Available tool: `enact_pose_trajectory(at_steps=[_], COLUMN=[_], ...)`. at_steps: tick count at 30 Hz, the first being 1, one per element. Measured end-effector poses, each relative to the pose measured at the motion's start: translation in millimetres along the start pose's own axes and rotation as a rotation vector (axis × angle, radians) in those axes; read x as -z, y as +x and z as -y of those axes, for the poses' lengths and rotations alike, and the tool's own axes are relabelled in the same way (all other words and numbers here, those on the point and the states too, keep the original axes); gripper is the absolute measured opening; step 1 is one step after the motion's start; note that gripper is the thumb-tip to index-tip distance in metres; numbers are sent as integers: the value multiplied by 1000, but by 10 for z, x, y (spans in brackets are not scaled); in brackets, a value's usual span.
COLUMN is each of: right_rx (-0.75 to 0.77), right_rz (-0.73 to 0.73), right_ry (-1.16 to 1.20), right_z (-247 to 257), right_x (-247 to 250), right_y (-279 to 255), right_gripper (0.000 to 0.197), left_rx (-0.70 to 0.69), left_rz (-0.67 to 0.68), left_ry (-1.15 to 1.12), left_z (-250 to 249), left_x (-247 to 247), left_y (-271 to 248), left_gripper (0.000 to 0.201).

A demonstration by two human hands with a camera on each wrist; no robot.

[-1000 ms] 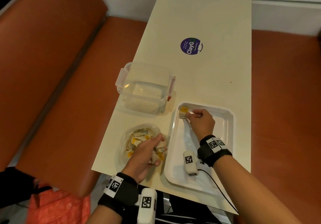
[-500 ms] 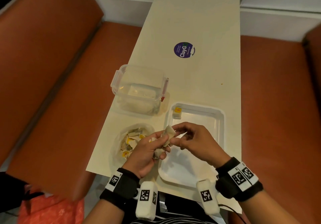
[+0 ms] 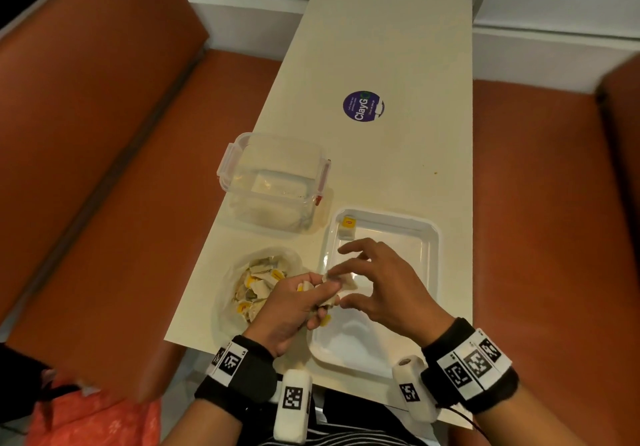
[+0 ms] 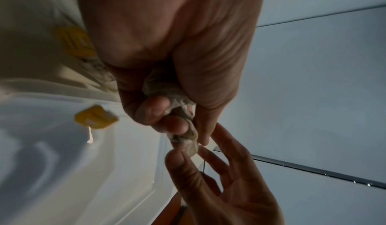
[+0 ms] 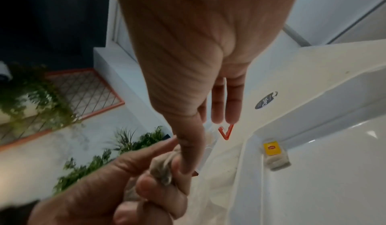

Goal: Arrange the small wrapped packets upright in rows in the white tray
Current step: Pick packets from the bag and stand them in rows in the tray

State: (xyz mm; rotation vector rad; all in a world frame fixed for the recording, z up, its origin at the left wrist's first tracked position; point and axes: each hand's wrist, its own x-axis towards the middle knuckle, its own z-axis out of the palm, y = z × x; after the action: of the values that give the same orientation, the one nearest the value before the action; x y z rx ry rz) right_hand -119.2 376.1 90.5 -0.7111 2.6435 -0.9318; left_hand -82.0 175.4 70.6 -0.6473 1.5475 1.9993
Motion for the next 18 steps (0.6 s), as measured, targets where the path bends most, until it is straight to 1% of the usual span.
enact_pose_trajectory(at_steps=[2,4,6,7,9,11,13,14,16,18], right_rx=[41,65,64,37,-88,-268,-463,-552,-680,-731], right_rz=[-40,-90,-131,-142,-129,-128,-193,-229,-269,-269], right_ry=[-76,-94,-92,-75,54,330,598,690,796,821], right_z=[-29,-55,-82,-100,-111,-147,-265,-353,-528,-693], right_x=[-38,-61,-90,-109,-120,-123,-167,-210,-300,-398], right_y=[-2,-12,-18,-17,6,47,116,163,283,431], right_gripper=[33,20,13,12,13,12,6,5,8,10], left_rx=[-7,-7,2,8,19,38,63,72,82,91], left_rz=[-8,-8,-3,3,11,-8,-27,-32,-43,-66], left_ry=[63,88,69,48,5,-30,-65,-84,-114,-129], left_z=[1,4,5,6,14,22,26,33,44,53], left_x=[-1,0,-5,-11,-19,-20,-10,4,49,100], left_y=[9,15,16,18,34,59,76,84,94,102], left_gripper=[24,28,38,42,48,48,47,46,46,52])
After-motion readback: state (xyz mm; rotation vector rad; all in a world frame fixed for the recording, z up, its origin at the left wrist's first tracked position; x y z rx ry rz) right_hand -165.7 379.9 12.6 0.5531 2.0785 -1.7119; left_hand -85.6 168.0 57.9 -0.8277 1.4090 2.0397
